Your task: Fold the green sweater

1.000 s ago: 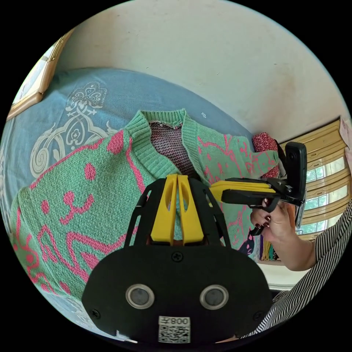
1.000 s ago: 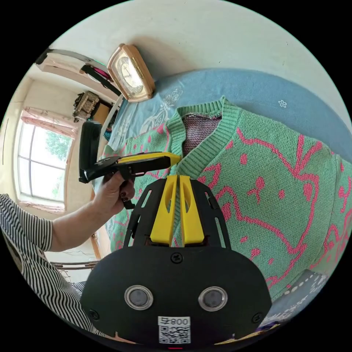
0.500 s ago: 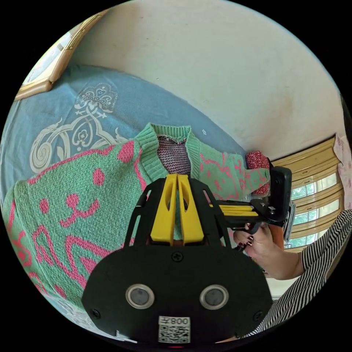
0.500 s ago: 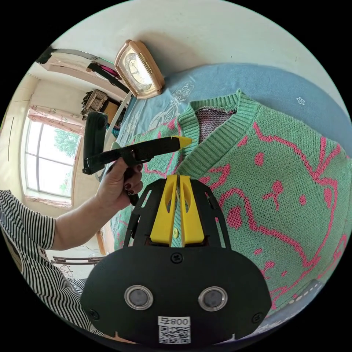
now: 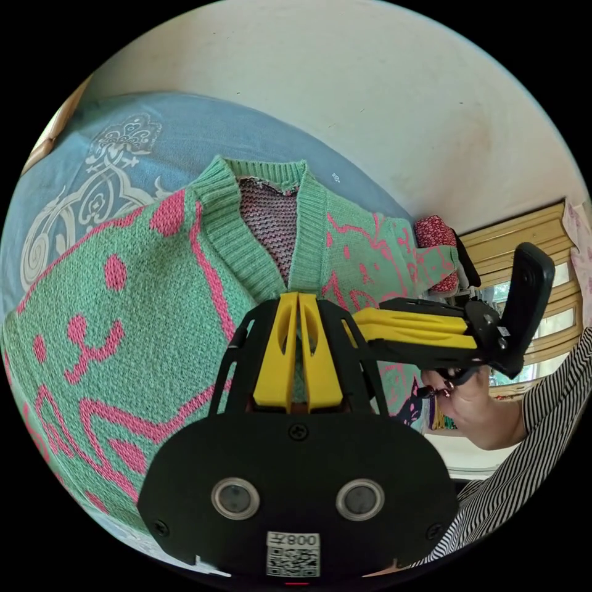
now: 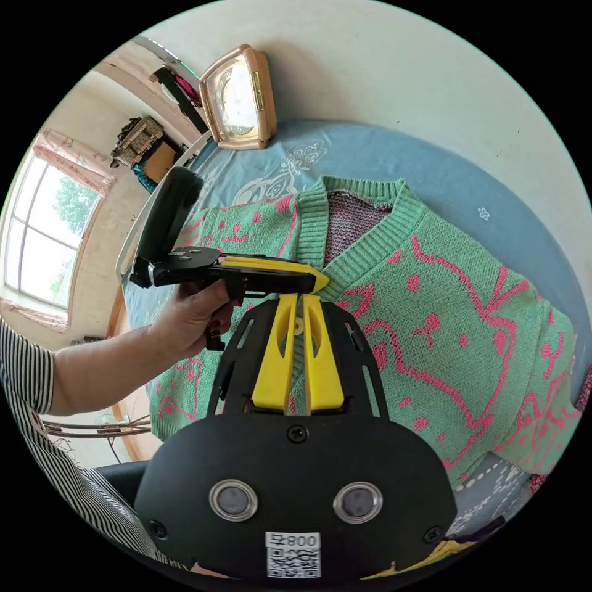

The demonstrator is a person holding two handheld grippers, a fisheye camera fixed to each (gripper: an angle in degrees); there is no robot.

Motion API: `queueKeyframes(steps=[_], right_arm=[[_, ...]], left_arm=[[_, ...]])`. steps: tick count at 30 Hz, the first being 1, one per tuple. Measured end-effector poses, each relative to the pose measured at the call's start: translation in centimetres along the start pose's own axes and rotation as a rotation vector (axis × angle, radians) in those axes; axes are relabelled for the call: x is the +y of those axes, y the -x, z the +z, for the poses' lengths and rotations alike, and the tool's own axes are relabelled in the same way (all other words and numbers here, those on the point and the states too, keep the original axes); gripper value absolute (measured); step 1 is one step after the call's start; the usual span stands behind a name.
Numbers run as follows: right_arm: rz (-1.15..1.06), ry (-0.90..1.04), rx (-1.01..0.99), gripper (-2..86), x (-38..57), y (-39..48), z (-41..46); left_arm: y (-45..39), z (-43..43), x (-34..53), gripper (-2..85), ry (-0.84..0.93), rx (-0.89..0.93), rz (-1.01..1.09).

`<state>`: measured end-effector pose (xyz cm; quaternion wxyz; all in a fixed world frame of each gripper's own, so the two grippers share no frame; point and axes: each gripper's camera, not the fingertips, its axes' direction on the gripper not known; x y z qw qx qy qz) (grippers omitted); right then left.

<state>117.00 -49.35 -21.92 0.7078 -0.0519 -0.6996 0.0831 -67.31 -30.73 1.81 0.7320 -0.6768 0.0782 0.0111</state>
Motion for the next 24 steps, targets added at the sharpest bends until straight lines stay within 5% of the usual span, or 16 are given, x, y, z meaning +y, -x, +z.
queueKeyframes(steps=[5, 11, 14, 20, 24], right_arm=[[-0.096, 0.128, 0.118, 0.6, 2.7, 1.4, 3.0], [-0.124, 0.005, 0.151, 0.2, 5.2, 1.7, 3.0], [-0.109, 0.052, 0.109, 0.2, 5.5, 1.1, 2.6], [0.013, -0.140, 0.091, 0.2, 6.0, -4.0, -3.0], [0.105, -0.083, 0.193, 0.2, 5.2, -9.2, -1.3]], left_arm=[[-1.4, 0.3, -0.4, 0.1, -0.015, -0.013, 0.003], [-2.0, -2.2, -2.5, 0.2, -0.182, -0.202, -0.033], [-0.4, -0.8, -4.4, 0.2, -0.103, -0.266, -0.105], [-2.2, -1.0, -5.0, 0.1, -0.156, -0.225, -0.039], [-1.6, 1.2, -5.6, 0.1, -0.109, -0.201, -0.069]])
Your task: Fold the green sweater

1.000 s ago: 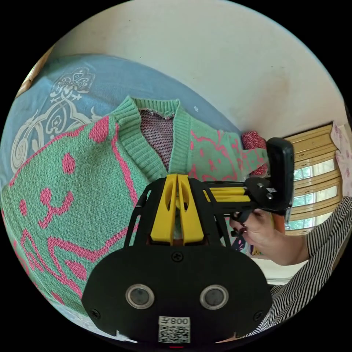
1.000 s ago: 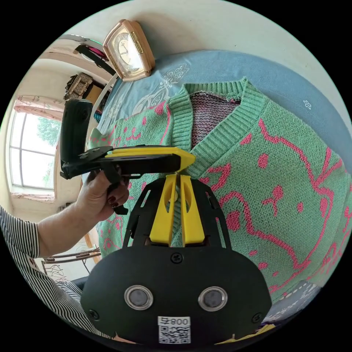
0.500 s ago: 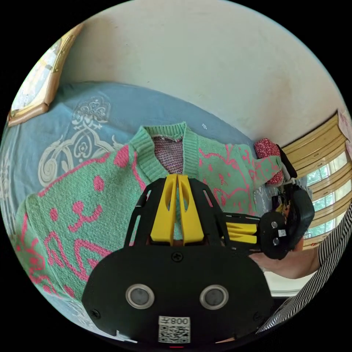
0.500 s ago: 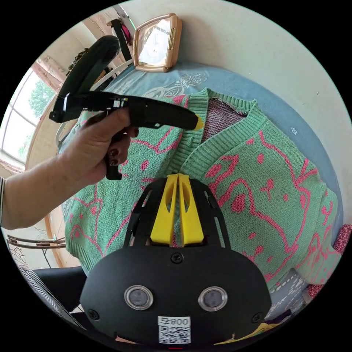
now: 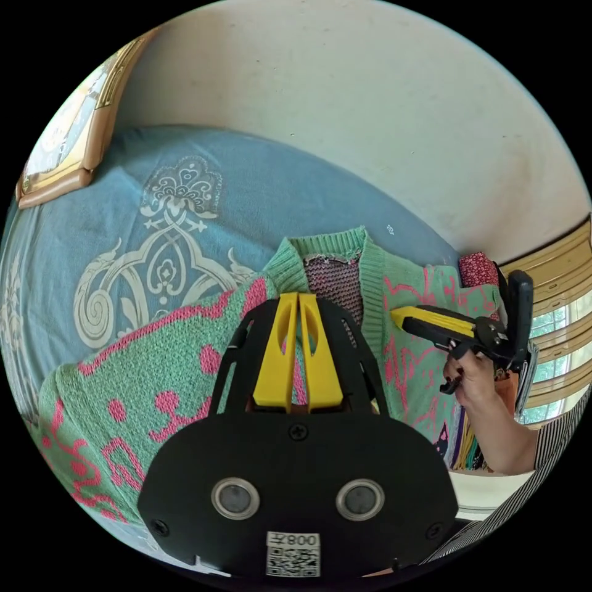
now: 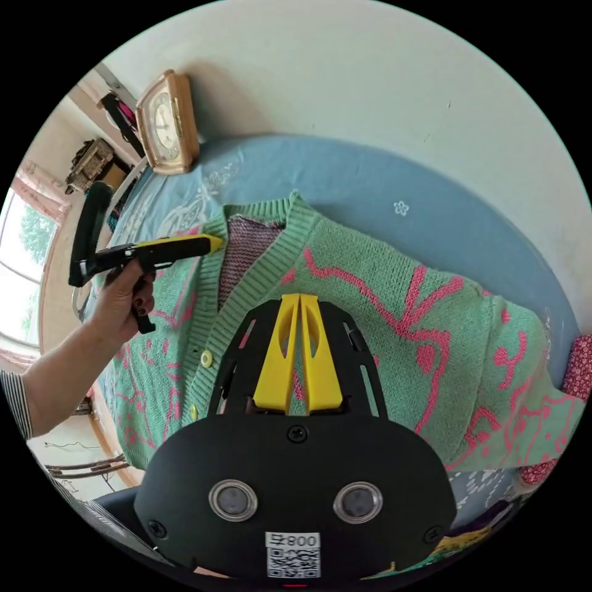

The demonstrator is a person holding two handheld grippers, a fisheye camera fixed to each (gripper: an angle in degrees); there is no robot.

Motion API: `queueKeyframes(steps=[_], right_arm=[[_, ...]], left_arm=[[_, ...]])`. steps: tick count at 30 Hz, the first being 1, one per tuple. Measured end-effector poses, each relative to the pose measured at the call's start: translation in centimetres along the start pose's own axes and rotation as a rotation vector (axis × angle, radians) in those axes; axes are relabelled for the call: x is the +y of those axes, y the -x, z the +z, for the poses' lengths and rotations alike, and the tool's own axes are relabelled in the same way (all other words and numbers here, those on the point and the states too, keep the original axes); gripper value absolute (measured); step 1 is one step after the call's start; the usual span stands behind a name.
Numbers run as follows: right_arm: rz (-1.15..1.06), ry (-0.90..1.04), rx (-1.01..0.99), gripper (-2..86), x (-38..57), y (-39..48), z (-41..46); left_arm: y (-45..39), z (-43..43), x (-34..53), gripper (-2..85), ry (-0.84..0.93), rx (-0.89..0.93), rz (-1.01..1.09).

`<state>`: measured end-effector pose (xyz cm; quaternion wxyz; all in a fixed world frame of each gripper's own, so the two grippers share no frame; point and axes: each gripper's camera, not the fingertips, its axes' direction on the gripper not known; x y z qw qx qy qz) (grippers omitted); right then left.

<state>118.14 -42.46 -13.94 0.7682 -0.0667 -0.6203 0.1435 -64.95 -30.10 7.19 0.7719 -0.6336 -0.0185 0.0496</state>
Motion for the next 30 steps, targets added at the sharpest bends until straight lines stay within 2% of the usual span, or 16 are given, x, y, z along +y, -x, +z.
queueKeyframes(steps=[1, 2, 7, 11, 15, 20, 25, 30], right_arm=[[0.012, 0.088, -0.019, 0.1, -0.1, -1.1, 2.0], [0.029, 0.018, -0.069, 0.1, 0.4, -1.8, 1.8], [0.058, 0.005, -0.115, 0.3, 3.6, -3.1, 1.0], [0.176, -0.106, -0.174, 0.9, 9.4, -6.8, -2.6], [0.405, -0.228, -0.024, 4.0, 16.6, -14.4, -8.7], [0.772, -0.344, 0.281, 8.4, 27.2, -26.2, -17.8], [0.864, -0.368, 0.401, 8.5, 31.2, -31.7, -20.8], [0.941, -0.288, 0.309, 8.4, 33.0, -35.7, -18.3]], left_arm=[[0.0, 0.0, 0.1, 0.1, -0.004, 0.006, -0.005], [-0.1, 0.0, 0.2, 0.1, 0.001, 0.021, -0.019], [-2.6, -0.9, 2.0, 0.2, -0.040, 0.155, 0.055], [-5.8, 0.8, 3.7, 0.5, 0.058, 0.273, 0.160], [-8.7, 2.4, 3.9, 1.5, 0.116, 0.430, 0.222], [-13.6, 4.0, 2.2, 3.2, 0.165, 0.491, 0.334], [-19.1, 6.4, 1.1, 5.2, 0.221, 0.518, 0.457], [-24.1, 9.6, 1.6, 6.3, 0.288, 0.458, 0.561]])
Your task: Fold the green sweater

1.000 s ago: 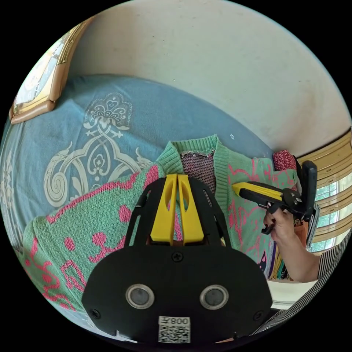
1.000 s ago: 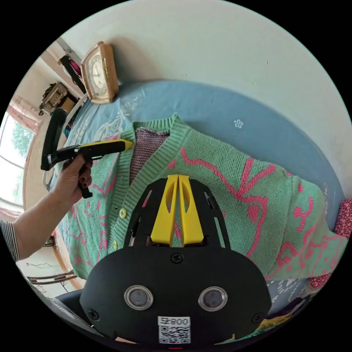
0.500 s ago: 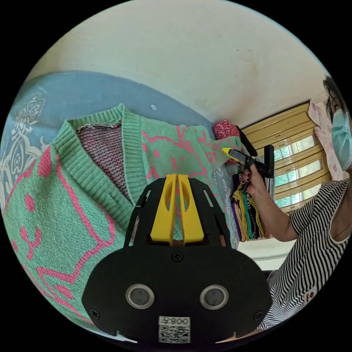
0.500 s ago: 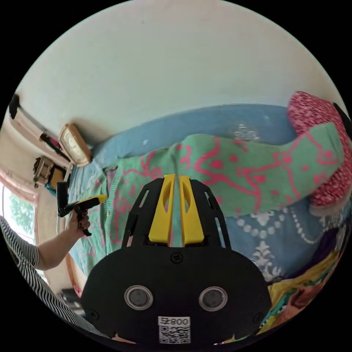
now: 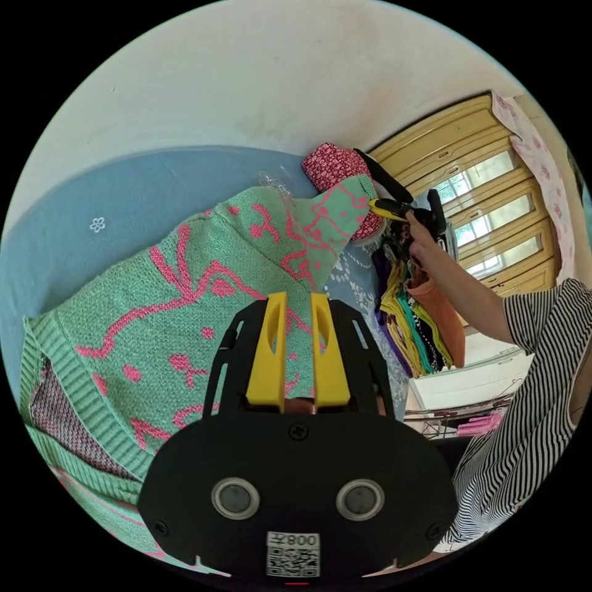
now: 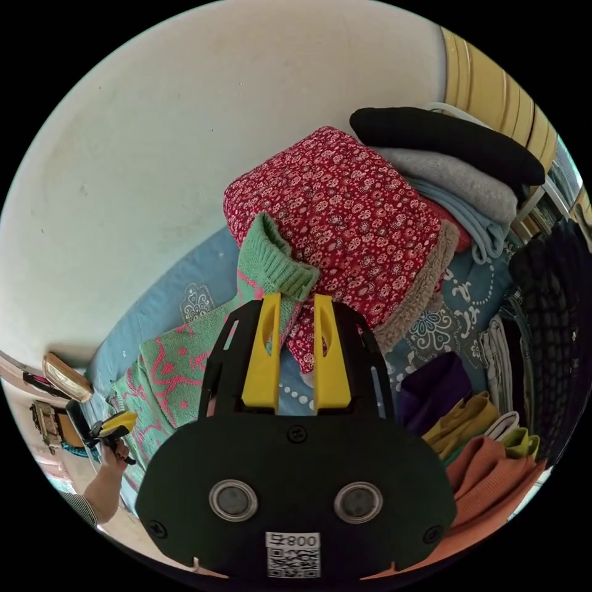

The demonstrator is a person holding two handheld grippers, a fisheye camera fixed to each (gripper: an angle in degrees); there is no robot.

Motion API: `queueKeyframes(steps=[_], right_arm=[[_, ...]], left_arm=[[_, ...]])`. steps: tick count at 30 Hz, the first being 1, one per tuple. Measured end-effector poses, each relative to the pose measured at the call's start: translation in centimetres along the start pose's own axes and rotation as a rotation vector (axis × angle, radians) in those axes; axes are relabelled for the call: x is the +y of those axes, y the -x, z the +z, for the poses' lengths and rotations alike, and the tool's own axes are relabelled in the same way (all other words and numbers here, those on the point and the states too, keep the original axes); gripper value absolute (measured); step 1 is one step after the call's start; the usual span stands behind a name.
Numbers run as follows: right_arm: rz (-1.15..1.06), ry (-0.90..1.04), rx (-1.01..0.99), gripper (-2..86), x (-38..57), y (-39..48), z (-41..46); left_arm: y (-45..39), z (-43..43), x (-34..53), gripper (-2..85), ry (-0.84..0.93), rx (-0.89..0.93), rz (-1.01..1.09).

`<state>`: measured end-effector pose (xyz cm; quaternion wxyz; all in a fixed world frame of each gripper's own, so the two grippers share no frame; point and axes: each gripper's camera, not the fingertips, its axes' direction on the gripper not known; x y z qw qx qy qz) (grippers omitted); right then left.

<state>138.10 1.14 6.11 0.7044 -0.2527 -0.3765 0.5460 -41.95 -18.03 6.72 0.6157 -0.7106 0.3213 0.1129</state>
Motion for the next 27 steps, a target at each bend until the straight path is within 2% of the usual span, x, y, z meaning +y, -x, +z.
queueKeyframes(steps=[4, 6, 8, 13, 16, 19, 21, 24, 27], right_arm=[[0.011, -0.021, -0.037, 7.7, 0.8, -1.2, 1.1], [0.005, -0.013, -0.029, 7.5, 1.0, -1.5, 1.6], [0.007, -0.012, -0.048, 6.8, 1.2, -2.1, 2.0], [0.024, -0.005, -0.133, 4.4, 1.7, -3.7, 2.5], [0.015, -0.029, -0.209, 3.7, 2.6, -4.0, 1.9], [-0.077, -0.071, -0.301, 3.4, 3.9, -1.8, 0.1], [-0.171, -0.087, -0.335, 3.3, 5.2, 0.7, -1.1], [-0.316, -0.099, -0.413, 3.2, 8.2, 5.1, -2.5], [-0.449, -0.061, -0.477, 3.1, 11.4, 9.5, -2.7]], left_arm=[[-1.5, 3.1, -0.4, 4.2, 0.113, -0.185, 0.033], [-2.8, 5.6, 0.0, 2.9, 0.210, -0.374, 0.093], [-4.1, 6.2, 0.4, 2.4, 0.196, -0.456, 0.171], [-4.5, 6.3, 1.5, 1.4, 0.140, -0.480, 0.132], [-3.5, 5.1, 1.5, 1.0, 0.136, -0.385, 0.048], [-3.5, 2.9, 1.3, 1.4, 0.050, -0.276, -0.006], [-3.6, 0.6, 0.7, 2.3, -0.075, -0.025, -0.022], [-3.5, -1.6, -0.7, 6.2, -0.195, 0.206, -0.040], [-2.8, -2.6, -2.1, 11.0, -0.204, 0.307, -0.079]])
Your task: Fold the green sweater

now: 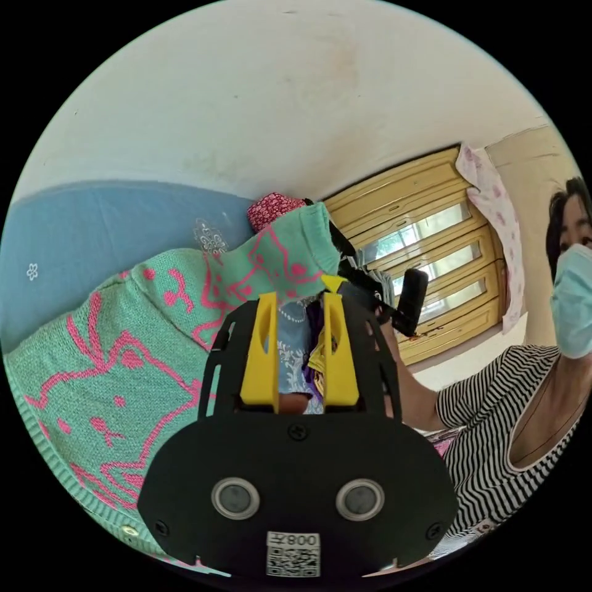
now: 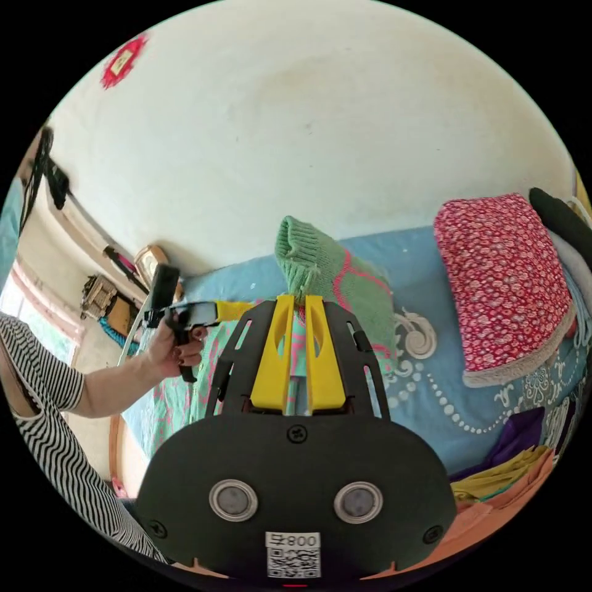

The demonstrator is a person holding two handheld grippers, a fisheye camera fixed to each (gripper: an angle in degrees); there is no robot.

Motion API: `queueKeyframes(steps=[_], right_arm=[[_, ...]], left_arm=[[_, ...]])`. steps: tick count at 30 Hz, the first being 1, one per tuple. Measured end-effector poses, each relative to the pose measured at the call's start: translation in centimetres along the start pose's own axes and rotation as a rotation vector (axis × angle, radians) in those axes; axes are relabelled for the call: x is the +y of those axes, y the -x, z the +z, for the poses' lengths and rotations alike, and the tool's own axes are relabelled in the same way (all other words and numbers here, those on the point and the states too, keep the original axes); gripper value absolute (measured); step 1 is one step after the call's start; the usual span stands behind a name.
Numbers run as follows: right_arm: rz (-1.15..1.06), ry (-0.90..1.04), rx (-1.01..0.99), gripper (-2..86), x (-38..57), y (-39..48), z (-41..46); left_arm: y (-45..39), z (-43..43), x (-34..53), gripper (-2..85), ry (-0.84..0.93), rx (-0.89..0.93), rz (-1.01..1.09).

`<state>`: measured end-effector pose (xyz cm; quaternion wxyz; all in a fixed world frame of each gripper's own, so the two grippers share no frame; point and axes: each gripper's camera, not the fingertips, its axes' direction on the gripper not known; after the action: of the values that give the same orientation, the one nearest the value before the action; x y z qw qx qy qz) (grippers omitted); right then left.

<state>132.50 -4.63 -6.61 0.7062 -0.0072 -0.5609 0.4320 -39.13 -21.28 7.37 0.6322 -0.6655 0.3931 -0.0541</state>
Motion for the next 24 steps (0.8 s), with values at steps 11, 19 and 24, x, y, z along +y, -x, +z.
queueKeyframes(steps=[11, 19, 24], right_arm=[[-0.091, 0.160, -0.130, 3.0, 3.3, 8.8, 7.0], [-0.199, 0.161, -0.277, 3.1, 1.7, 16.2, 8.0], [-0.267, 0.224, -0.403, 2.9, 1.4, 21.7, 11.6]], left_arm=[[3.4, -5.7, 4.2, 6.4, -0.102, 0.092, -0.201], [0.7, -14.6, 8.1, 4.4, -0.198, 0.068, -0.125], [0.6, -21.1, 12.3, 3.7, -0.216, -0.030, -0.177]])
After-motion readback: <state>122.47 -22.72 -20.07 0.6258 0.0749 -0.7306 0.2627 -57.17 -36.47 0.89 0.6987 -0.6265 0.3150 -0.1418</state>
